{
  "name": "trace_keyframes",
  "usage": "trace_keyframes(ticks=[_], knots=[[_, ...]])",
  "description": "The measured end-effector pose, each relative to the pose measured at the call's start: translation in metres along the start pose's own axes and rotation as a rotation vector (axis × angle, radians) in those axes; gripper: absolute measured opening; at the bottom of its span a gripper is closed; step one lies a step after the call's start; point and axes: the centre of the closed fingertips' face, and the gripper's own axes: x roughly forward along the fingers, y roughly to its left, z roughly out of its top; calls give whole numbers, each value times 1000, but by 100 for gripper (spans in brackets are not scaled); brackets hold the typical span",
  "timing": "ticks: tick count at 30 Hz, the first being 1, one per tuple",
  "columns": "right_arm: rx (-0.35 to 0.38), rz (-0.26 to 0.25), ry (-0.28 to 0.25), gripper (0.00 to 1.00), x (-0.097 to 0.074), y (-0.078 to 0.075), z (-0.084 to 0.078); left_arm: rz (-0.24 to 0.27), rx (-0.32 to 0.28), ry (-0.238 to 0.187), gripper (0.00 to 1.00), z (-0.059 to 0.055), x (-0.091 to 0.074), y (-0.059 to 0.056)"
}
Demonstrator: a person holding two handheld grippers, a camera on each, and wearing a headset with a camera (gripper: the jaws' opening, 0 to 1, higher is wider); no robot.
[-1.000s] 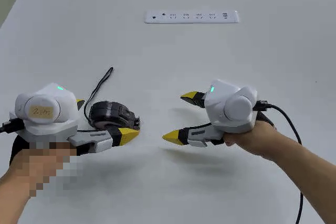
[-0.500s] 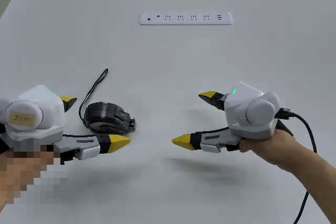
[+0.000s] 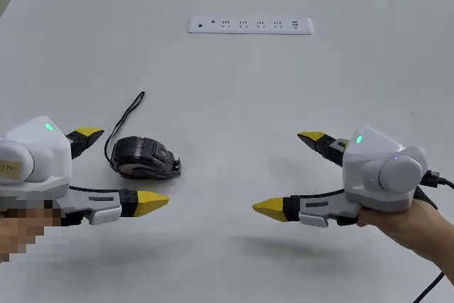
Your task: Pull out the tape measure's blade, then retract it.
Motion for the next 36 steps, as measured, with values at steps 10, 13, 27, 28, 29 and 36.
trace_keyframes(ticks=[10, 13, 27, 28, 29, 36], knots=[[5, -9, -19, 98, -17, 11, -6, -6, 12, -27, 100, -11, -17, -4], [11, -15, -25, 98, -21, 12, -8, -4, 14, -28, 100, -16, -22, -6], [42, -47, -54, 99, -41, 11, -10, -2, 18, -92, 100, -16, -36, -12], [44, -50, -61, 99, -41, 10, -9, 0, 18, -95, 100, -16, -36, -12], [42, -51, -62, 99, -41, 10, -8, 1, 17, -95, 100, -16, -36, -12], [47, -51, -59, 99, -37, 9, -8, -5, 20, -71, 100, -17, -34, -12]])
